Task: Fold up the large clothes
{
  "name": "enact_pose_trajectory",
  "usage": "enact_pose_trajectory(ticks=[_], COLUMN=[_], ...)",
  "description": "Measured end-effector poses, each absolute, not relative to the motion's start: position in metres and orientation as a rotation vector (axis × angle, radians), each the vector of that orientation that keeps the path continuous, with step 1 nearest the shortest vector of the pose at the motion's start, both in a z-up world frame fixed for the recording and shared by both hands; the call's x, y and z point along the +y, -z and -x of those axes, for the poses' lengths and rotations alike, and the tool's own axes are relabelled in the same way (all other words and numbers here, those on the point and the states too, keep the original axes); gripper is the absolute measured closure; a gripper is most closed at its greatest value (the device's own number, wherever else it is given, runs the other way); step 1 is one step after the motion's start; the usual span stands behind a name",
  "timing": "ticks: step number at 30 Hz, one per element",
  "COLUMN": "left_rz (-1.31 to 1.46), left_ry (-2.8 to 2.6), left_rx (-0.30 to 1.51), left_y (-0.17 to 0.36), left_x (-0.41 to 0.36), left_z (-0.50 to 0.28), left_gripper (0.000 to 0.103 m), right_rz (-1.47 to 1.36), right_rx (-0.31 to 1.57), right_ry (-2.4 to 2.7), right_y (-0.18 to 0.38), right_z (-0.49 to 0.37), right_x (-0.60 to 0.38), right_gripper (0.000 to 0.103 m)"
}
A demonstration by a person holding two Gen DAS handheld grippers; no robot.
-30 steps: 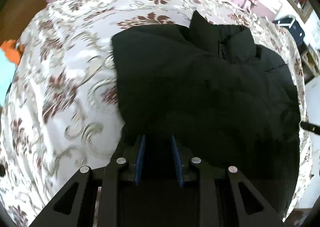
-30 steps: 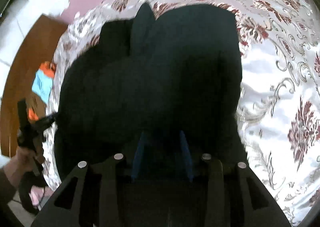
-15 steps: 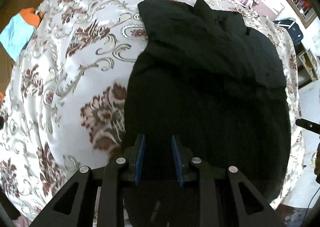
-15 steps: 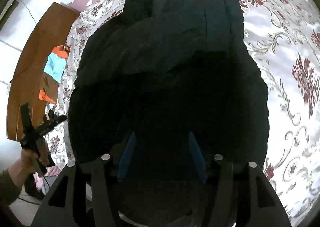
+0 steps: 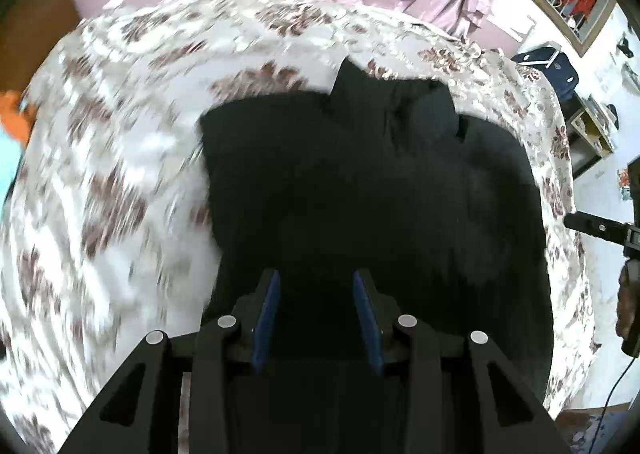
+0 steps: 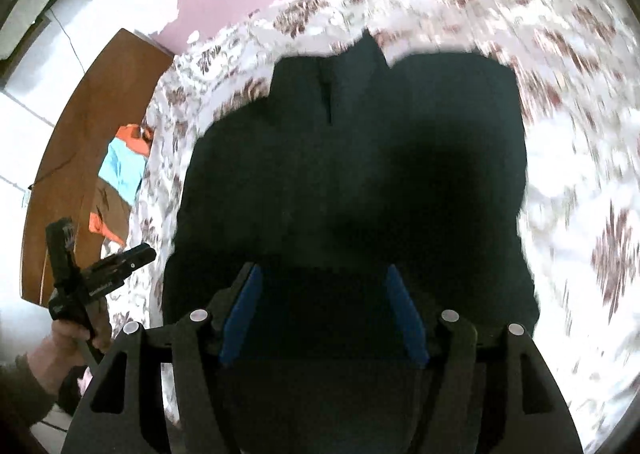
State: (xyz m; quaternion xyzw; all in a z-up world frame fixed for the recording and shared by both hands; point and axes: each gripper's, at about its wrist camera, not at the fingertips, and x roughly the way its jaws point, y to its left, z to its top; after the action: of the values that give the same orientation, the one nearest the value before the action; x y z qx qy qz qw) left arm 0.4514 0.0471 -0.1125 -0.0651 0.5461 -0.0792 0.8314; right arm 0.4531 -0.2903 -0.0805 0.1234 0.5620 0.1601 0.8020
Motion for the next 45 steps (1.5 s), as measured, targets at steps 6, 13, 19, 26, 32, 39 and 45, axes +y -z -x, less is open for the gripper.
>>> enact_pose_trajectory(ticks=[6, 13, 19, 26, 32, 39, 45], left_rz=[0.092, 0.124, 0.112, 0.141, 0.154, 0.105, 0.164], left_ry=[0.16, 0.172, 0.191, 0.167, 0.148, 0.209, 0.295], left_rx=[1.177, 1.239, 1.273, 1.305, 1.355, 1.321, 1.163], left_y=[0.115, 0.14, 0.162, 0.182, 0.2, 0.193, 0.143], left_x=[0.022, -0.001, -0.019, -0.023, -0.022, -0.027, -0.01], left_z=[-0.57, -0.681, -0.727, -0.763, -0.774, -0.767, -0.72], left_gripper=[0.066, 0.066, 0.066, 0.066, 0.068, 0.095, 0.097], right_rz=[-0.26, -0.24, -0.278, -0.202, -0.167, -0.057, -0.106], right_rx=[1.225, 1.26, 1.3, 1.399, 1.475, 1.435, 1.328], right_ry=[-0.28, -0.225, -0.221, -0.239, -0.245, -0.324, -0.413], right_y=[0.078, 0.092, 0.113, 0.142, 0.166, 0.158, 0.117], right_z=[-0.558, -0.662, -0.715, -0.748, -0.754, -0.748, -0.717], right_x=[-0.286, -0.275, -0.268, -0.243, -0.239, -0.232, -0.249], right_gripper=[0.043, 0.043, 0.043, 0.043, 0.045, 0.095, 0.096])
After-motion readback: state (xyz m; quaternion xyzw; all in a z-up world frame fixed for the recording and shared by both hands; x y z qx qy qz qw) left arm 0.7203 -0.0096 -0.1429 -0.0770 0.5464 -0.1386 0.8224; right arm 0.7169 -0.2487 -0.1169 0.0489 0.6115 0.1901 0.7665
